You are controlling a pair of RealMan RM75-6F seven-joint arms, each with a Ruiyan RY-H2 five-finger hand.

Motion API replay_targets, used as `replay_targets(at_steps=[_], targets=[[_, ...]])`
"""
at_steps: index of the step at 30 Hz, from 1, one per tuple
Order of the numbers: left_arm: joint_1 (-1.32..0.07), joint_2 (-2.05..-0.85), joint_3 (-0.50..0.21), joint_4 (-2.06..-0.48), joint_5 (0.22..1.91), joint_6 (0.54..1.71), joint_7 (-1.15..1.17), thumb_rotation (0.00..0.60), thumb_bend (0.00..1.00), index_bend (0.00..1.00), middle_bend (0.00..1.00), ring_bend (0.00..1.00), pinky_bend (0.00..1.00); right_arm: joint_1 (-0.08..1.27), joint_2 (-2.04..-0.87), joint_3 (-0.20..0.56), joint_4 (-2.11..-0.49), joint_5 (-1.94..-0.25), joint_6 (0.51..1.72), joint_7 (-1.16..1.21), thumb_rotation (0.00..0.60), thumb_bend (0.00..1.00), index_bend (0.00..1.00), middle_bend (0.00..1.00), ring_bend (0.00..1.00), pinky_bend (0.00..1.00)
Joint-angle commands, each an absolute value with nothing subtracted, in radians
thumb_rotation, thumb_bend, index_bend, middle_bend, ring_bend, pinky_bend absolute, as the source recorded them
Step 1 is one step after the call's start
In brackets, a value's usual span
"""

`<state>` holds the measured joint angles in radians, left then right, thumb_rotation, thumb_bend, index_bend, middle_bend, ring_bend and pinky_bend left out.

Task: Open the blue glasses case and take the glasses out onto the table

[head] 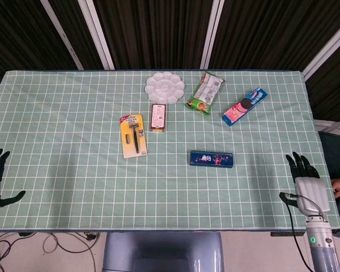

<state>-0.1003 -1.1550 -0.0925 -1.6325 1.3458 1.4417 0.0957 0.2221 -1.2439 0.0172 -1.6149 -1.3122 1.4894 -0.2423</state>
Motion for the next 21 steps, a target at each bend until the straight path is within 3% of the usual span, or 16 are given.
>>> replay_targets(at_steps=[1, 13, 21], targets=[[-0.100, -1.154, -0.091, -1.630, 1.348, 1.442, 0.095, 0.600, 0.04, 0.00, 0.00, 0.00, 0.00, 0.219, -1.246, 0.021, -1.614, -1.316, 1.485, -0.245, 0.600, 0.13, 0.00, 0.00, 0.00, 0.21], [-0.100, -1.154, -0.093, -1.622, 1.349, 1.441, 0.085, 0.600, 0.04, 0.00, 0.00, 0.00, 0.00, 0.217, -1.243, 0.055, -1.658, -1.317, 1.462, -0.272, 0.600, 0.12, 0.00, 0.00, 0.00, 0.21], [-0.100, -1.153, -0.096, -1.616, 1.345, 1.440, 0.070, 0.600, 0.04, 0.00, 0.00, 0.00, 0.00, 0.266, -1.236, 0.120, -1.797, -1.212, 1.367, -0.322, 0.600, 0.08, 0.00, 0.00, 0.00, 0.21]])
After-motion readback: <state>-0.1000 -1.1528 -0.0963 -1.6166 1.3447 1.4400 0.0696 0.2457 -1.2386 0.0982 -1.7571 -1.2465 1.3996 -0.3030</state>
